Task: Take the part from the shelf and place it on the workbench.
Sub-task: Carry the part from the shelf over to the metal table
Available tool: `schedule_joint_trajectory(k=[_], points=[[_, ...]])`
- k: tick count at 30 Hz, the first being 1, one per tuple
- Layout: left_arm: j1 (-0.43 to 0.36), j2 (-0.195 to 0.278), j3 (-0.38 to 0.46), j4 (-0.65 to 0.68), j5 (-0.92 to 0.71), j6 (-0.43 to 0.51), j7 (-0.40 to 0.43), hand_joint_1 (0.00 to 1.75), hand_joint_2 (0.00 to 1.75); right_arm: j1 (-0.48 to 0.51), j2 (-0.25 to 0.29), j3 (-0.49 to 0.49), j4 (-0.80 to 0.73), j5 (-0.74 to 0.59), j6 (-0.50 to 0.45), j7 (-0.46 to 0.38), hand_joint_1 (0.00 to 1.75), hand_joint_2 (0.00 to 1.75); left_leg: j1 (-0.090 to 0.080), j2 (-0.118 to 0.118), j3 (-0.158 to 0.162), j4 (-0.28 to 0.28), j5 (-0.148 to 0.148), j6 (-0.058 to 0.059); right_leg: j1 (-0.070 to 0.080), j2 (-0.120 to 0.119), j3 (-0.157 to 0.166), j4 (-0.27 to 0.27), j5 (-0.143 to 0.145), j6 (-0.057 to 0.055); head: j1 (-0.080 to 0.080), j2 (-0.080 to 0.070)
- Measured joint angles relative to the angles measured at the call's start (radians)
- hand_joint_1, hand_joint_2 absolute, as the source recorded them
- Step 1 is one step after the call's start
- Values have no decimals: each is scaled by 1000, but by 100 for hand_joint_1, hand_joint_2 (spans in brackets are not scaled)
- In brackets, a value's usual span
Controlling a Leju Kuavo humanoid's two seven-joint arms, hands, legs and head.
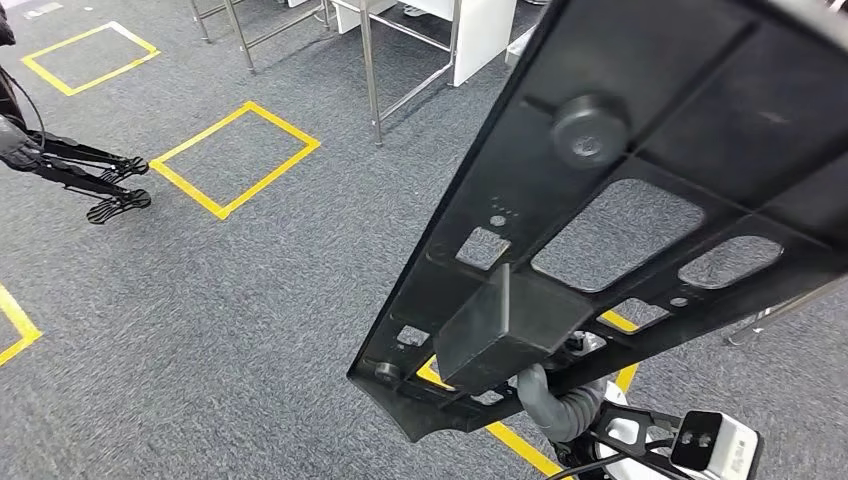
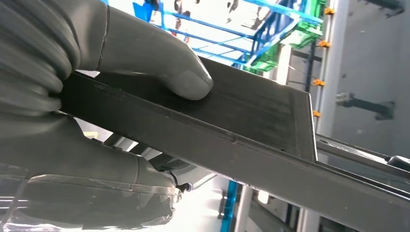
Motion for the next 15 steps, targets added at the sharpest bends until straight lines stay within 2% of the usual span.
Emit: schedule_joint_trajectory(k=[2,4,5,6,7,8,10,11,12,13,15], points=[[-1,-1,-2,0,-1,-4,-2,0,175,-19,2,5,14,-3,3,11,175,175,4,25,2,-9,7,14,2,-43,-28,53,-34,8,8,0],[1,-1,-3,0,-2,-7,-4,0,175,-42,4,9,32,-10,9,21,175,175,1,49,1,-12,9,21,0,-96,-90,182,-100,15,16,0],[2,0,-4,0,-2,-8,-5,0,175,-51,6,10,42,-14,11,26,175,175,-1,61,0,-11,8,21,-3,-107,-122,247,-124,18,17,0],[2,0,-4,0,-2,-9,-5,0,175,-59,6,12,51,-19,13,31,175,175,-2,73,0,-10,6,21,-5,-112,-140,284,-131,20,17,0],[2,0,-5,0,-2,-10,-5,0,175,-66,7,13,58,-25,13,37,175,175,-3,85,1,-10,5,20,-7,-116,-140,284,-120,21,17,0],[1,0,-5,0,-2,-10,-4,0,175,-76,7,15,64,-32,14,44,175,175,-3,96,2,-9,2,18,-7,-122,-117,240,-91,21,17,0],[-1,-1,-7,0,-2,-11,0,0,175,-96,7,18,71,-48,15,53,175,175,-6,115,7,-6,-4,12,-1,-163,-42,95,-30,11,17,0],[-1,-1,-7,0,-2,-10,4,0,175,-106,7,19,74,-56,16,56,175,175,-8,123,10,-5,-7,7,3,-182,-14,39,-11,5,16,0],[-2,-1,-7,0,-1,-10,7,0,175,-113,7,21,76,-62,17,57,175,175,-11,131,12,-4,-9,2,8,-194,0,8,-5,-2,15,0],[-2,-2,-7,0,0,-9,13,0,175,-118,7,22,78,-68,17,58,175,175,-12,140,13,-4,-11,-4,12,-195,2,0,-7,-7,14,0],[-5,-2,-7,0,3,-8,26,0,175,-122,7,25,84,-76,16,58,175,175,-11,151,19,-5,-16,-15,9,-170,1,-6,-2,-16,13,0]])
